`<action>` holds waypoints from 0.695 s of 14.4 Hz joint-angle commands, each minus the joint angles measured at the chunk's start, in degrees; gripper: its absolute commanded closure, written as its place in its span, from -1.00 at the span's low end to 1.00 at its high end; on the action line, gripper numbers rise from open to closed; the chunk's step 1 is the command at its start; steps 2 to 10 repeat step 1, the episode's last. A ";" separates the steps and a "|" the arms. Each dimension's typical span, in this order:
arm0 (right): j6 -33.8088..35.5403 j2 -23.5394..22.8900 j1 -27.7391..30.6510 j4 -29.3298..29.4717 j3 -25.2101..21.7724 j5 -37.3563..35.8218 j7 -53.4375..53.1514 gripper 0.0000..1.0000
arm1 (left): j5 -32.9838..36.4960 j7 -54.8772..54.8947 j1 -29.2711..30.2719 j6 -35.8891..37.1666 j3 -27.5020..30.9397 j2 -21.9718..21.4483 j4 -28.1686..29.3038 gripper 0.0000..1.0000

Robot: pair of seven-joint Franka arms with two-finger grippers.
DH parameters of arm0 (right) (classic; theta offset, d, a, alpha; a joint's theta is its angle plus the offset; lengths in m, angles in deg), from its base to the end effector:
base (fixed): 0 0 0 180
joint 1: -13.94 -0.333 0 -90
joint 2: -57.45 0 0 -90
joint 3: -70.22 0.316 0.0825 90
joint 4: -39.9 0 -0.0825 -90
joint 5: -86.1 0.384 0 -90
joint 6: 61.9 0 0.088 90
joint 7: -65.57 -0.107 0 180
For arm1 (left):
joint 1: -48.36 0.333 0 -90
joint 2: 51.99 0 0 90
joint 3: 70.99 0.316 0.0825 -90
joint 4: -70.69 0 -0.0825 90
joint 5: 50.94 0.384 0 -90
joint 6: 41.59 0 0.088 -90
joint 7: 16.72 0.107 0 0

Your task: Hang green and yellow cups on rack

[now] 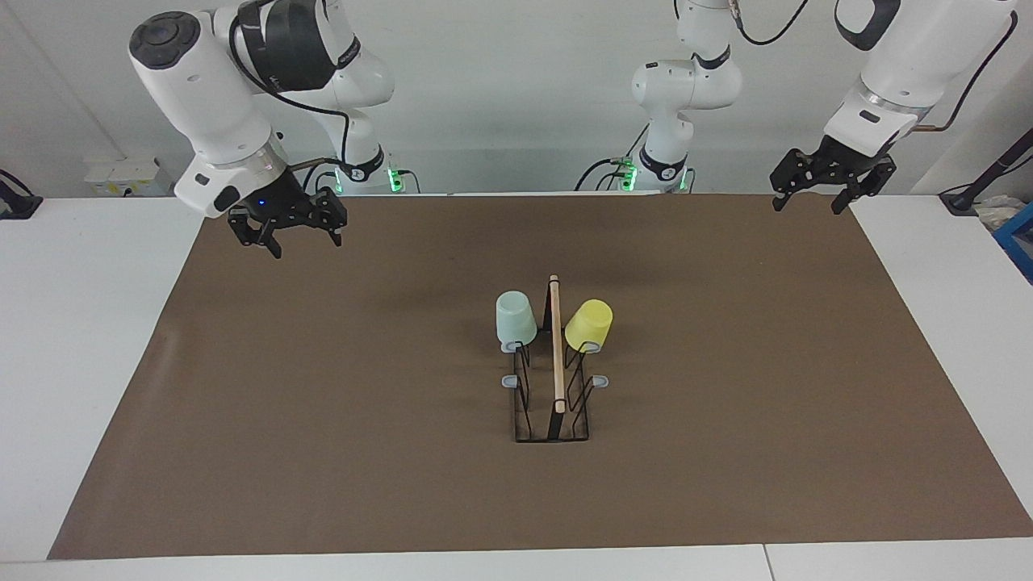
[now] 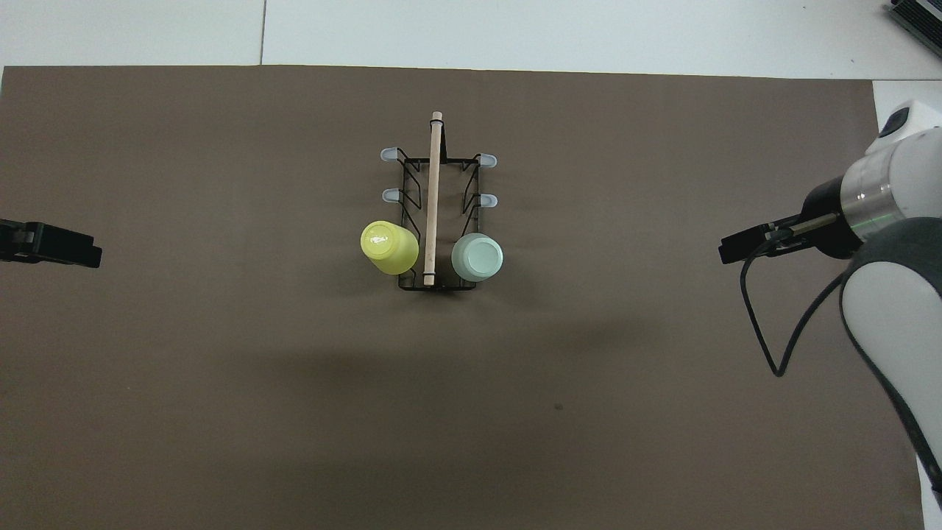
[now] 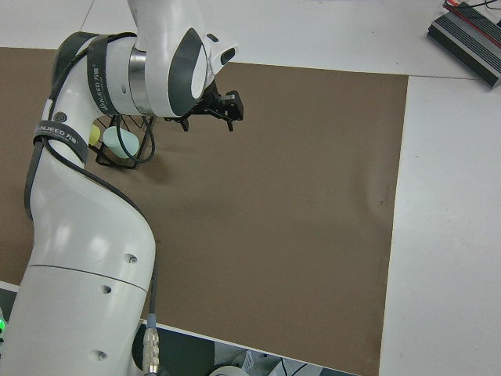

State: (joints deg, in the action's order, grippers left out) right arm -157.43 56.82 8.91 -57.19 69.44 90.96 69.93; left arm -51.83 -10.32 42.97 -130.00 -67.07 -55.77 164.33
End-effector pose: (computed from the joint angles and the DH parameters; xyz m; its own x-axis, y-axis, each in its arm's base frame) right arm 0.5593 0.0499 0.5683 0.9894 0.1413 -0.0321 0.1381 -0.9866 -0.0865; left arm 0.5304 -0.0141 0.6279 0.9902 -0.1376 -0.0231 -0.1371 -0.9903 0.0228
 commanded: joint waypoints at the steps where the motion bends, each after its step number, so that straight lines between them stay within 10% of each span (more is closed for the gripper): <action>1: 1.40 -0.60 -0.51 1.39 -0.27 -1.43 -1.81 -1.00 | 0.89 0.27 0.56 1.31 -0.31 0.18 -0.74 -1.00; 10: 1.40 -0.60 -0.51 1.39 -0.27 -1.43 -1.81 -1.00 | 0.89 0.27 0.56 1.31 -0.31 0.18 -0.74 -1.00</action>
